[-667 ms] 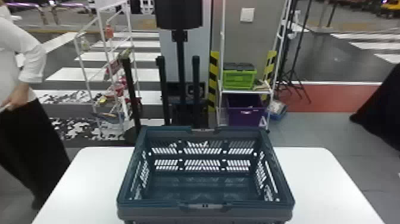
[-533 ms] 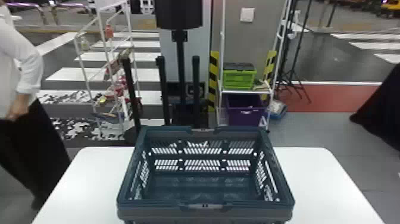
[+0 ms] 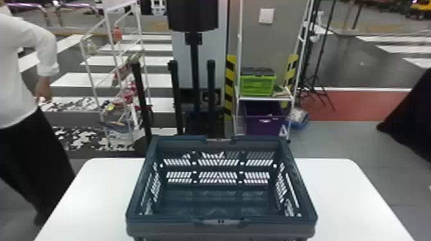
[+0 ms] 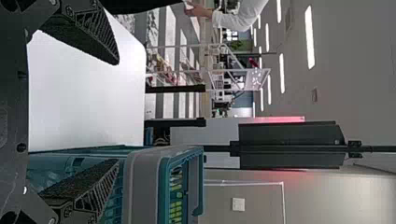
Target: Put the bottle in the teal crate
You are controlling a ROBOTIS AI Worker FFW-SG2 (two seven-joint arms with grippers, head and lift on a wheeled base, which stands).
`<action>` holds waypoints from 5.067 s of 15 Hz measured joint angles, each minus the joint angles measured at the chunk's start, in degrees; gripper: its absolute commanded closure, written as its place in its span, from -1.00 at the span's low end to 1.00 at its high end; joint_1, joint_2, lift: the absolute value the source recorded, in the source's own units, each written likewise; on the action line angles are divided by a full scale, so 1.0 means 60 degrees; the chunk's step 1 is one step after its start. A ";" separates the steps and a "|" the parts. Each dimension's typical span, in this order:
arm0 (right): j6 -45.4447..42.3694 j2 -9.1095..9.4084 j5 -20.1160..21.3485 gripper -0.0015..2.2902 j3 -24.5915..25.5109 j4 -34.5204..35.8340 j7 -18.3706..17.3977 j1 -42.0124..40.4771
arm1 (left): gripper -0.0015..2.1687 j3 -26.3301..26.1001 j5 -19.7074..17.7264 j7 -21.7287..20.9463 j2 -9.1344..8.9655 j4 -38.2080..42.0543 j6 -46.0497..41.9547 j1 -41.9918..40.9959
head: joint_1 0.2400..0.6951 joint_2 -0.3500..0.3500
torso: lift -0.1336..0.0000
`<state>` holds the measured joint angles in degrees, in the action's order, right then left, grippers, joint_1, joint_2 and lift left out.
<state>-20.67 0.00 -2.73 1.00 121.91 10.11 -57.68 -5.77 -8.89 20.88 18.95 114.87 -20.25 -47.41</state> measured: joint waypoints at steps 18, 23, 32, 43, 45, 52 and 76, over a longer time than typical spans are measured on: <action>1.1713 0.0000 0.1439 0.93 -0.0836 0.3990 -0.0394 0.4521 | -0.87 0.0123 -0.0187 -0.0048 -0.0108 -0.0189 -0.0023 0.0072 | 0.14 0.00 | 1.00; 1.4042 0.0000 0.1252 0.93 -0.1326 0.3886 -0.0816 0.6484 | -0.87 0.0065 -0.0176 -0.0023 -0.0371 -0.0475 0.0000 0.0273 | 0.14 0.00 | 1.00; 1.4021 0.0000 0.0839 0.93 -0.2062 0.0437 -0.1235 0.9731 | -0.87 0.0054 -0.0457 -0.0063 -0.0559 -0.1422 0.0048 0.0982 | 0.14 0.00 | 1.00; 1.3330 0.0000 -0.0897 0.92 -0.3168 -0.4542 -0.1699 1.2497 | -0.87 0.0068 -0.0561 -0.0111 -0.0684 -0.1798 -0.0185 0.1153 | 0.14 0.00 | 1.00; 1.3053 0.0000 -0.1133 0.82 -0.3190 -0.5112 -0.1681 1.2720 | -0.87 0.0068 -0.0555 -0.0111 -0.0684 -0.1728 -0.0177 0.1137 | 0.14 0.00 | 1.00; 1.2567 0.0000 -0.1571 -0.97 -0.3341 -0.5606 -0.1522 1.2990 | -0.87 0.0054 -0.0539 -0.0096 -0.0684 -0.1668 -0.0165 0.1137 | 0.14 0.00 | 1.00; 0.5135 -0.1860 -0.1632 -0.96 -0.0257 0.1878 -0.1086 0.3712 | -0.87 -0.0694 0.0593 0.0344 -0.0798 -0.0303 0.0051 0.0359 | 0.14 0.00 | 1.00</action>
<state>10.14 -11.16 -12.52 -0.54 133.17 3.59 -35.40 -9.94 -5.33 22.94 14.17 113.05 -19.94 -45.26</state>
